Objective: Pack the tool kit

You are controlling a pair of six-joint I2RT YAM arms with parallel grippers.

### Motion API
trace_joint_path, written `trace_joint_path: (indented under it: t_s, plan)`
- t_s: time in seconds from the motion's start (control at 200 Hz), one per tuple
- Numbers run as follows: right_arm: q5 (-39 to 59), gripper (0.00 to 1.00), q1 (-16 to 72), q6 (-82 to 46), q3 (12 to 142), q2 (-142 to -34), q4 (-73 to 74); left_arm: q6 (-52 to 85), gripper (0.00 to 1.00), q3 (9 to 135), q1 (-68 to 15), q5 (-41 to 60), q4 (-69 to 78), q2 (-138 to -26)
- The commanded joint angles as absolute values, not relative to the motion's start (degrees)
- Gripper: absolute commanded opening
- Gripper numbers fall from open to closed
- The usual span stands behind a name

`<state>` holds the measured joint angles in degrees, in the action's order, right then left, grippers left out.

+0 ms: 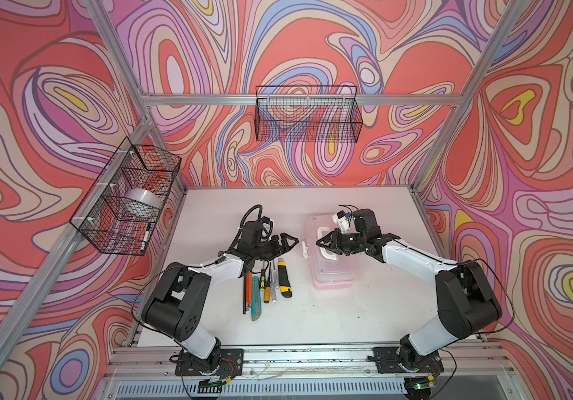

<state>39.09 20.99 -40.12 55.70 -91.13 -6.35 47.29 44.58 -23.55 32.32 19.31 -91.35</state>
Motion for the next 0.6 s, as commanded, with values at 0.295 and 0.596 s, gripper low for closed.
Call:
trace_joint_path:
  t_s: [0.295,0.596]
  plan:
    - [38.29,0.00,20.83,-37.45,56.07,-92.01,-6.30,39.93,0.85,51.92,-29.33,25.17,6.94,-92.20]
    - [37.01,0.00,20.79,-35.66,57.12,-89.06,-9.31,38.57,0.83,52.32,-29.31,23.96,1.86,-96.11]
